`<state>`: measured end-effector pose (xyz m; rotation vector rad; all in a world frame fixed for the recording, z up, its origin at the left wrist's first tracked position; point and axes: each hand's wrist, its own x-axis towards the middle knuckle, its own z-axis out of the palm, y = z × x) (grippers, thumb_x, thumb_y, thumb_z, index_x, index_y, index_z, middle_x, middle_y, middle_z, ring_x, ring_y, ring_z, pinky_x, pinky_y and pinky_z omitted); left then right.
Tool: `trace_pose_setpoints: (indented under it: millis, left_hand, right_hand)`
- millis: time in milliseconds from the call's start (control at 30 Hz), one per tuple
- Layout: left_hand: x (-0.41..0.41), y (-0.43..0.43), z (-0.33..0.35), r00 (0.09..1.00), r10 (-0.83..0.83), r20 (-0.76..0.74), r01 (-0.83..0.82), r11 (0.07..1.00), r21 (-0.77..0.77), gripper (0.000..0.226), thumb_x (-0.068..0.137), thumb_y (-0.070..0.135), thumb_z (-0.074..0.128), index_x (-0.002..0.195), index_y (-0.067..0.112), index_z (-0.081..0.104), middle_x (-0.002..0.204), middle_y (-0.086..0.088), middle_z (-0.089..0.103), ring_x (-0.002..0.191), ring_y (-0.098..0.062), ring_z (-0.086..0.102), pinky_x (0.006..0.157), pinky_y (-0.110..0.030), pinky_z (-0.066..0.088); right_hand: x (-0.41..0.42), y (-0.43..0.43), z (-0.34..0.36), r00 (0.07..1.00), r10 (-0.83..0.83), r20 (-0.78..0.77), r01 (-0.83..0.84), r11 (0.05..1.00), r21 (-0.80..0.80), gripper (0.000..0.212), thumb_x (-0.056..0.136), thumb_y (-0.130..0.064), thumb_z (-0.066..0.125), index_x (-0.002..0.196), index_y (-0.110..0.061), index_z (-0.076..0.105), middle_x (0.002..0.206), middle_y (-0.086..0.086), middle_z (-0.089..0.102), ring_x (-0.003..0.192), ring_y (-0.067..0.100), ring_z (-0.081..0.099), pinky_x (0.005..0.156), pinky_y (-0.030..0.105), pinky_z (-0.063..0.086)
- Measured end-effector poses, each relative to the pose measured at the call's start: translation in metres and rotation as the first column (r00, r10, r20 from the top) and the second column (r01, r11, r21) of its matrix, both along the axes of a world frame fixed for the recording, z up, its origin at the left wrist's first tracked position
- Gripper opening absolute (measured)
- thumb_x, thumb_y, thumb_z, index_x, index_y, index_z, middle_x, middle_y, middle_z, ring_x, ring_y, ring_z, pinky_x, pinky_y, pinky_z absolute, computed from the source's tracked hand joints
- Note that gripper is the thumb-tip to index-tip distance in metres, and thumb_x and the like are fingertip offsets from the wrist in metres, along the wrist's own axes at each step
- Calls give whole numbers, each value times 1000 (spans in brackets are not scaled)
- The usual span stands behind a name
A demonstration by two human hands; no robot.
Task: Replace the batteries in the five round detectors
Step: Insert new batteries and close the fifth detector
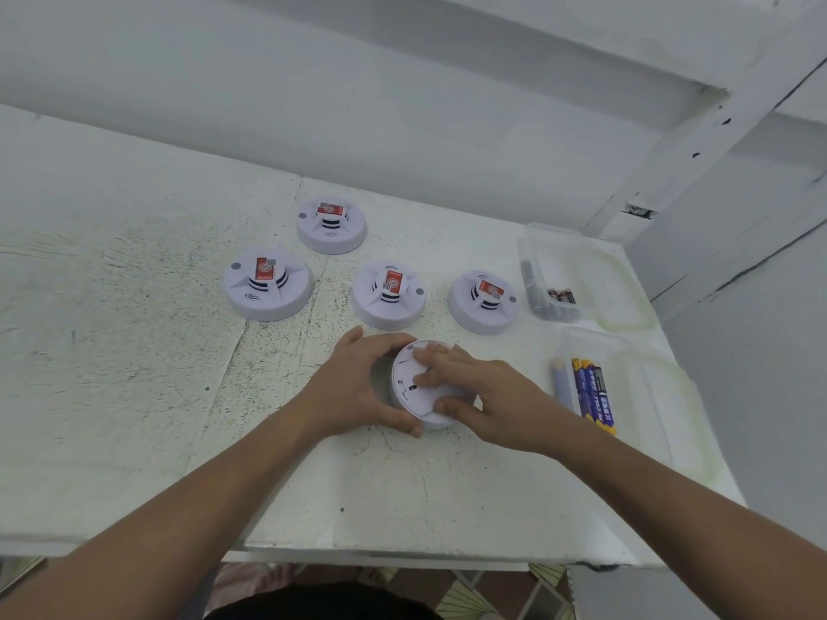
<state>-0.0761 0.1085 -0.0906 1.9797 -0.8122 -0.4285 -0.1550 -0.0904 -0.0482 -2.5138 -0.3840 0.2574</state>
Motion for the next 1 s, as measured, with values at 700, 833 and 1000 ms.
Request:
trace_pose_setpoints:
  millis: [700, 833, 1000]
  left_hand:
    - [-9, -13, 13, 997, -52, 61, 46, 994, 94, 91, 50, 60, 78, 128, 44, 35, 118, 24, 45, 120, 7, 32, 113, -36, -3]
    - [-10, -20, 16, 985, -115, 127, 102, 989, 104, 89, 51, 64, 67, 129, 36, 35, 116, 16, 47, 117, 1, 36, 111, -37, 10]
    - [-8, -29, 18, 979, -176, 104, 174, 984, 33, 88, 58, 36, 87, 130, 28, 38, 113, 24, 39, 109, 3, 37, 96, -17, 30]
  right_hand:
    - [4, -15, 16, 953, 191, 235, -123, 953, -278, 42, 86, -45, 55, 122, -24, 63, 130, 1, 55, 117, 15, 50, 91, 22, 41]
    - [7, -18, 18, 910, 266, 317, -133, 914, -384, 46, 82, -47, 60, 121, -23, 62, 117, 2, 60, 104, 19, 58, 75, 32, 54]
    - [7, -22, 18, 920, 188, 343, -63, 937, -344, 58, 73, -53, 64, 117, -16, 58, 101, 0, 61, 89, 19, 57, 69, 31, 52]
